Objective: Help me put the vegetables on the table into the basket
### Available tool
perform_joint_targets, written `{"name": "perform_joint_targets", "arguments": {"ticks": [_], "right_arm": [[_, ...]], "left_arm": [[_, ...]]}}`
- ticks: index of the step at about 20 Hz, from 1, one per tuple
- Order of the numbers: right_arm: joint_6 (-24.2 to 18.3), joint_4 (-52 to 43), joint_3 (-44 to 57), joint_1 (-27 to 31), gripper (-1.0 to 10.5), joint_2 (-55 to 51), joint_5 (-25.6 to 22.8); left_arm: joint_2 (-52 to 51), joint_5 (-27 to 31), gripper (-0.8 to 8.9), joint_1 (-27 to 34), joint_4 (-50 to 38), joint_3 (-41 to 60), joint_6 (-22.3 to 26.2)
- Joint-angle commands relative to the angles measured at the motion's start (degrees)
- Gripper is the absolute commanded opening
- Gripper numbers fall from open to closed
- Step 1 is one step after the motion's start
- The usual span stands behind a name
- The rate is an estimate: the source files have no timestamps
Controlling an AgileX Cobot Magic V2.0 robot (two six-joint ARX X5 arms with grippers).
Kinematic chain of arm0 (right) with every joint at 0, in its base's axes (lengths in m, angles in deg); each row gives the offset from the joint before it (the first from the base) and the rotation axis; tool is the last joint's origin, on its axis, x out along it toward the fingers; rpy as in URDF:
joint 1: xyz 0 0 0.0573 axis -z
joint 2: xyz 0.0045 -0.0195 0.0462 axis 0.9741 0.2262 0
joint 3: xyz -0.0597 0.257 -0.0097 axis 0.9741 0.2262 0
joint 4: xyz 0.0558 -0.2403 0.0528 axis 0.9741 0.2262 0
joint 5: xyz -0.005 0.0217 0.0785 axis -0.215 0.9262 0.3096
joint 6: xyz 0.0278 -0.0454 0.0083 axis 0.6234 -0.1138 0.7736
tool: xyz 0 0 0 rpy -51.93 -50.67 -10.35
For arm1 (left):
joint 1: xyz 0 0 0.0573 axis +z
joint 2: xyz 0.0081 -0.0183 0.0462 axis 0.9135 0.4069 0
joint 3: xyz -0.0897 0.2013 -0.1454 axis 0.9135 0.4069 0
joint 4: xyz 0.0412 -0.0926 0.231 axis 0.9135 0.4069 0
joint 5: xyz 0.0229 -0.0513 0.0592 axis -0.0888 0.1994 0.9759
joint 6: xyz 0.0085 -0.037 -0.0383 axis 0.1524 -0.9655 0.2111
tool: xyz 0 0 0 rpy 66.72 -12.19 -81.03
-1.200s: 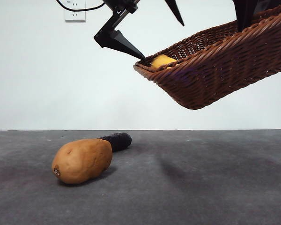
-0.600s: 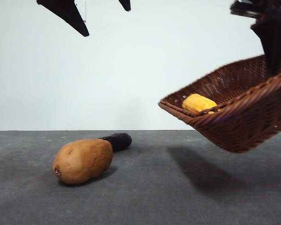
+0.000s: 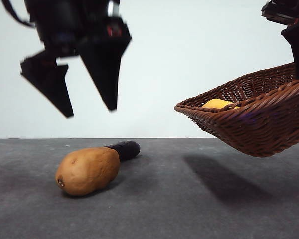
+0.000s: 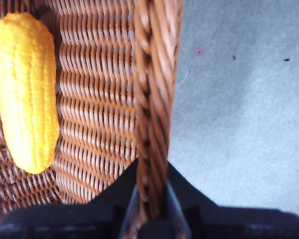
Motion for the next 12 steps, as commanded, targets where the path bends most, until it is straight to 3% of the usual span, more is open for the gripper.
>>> {"name": "perform_joint_targets", "arguments": {"ticks": [1,6,12], "right_arm": [[-0.66,-0.11,0.09,-0.02,-0.2,0.15,0.70],[-0.68,0.70,0.09,-0.02,-0.2,0.15,0.77],[-1.40,1.70,0.09,-0.02,-0.2,0.13,0.77]], "left_arm": [[1.01,0.09,5.03,0.87,-4.22,2.89,0.13],[6.36,0.07,5.74,2.05,-5.73,2.99,1.92],[13.46,0.11,5.45,2.05,-7.74,2.99,1.86]]}}
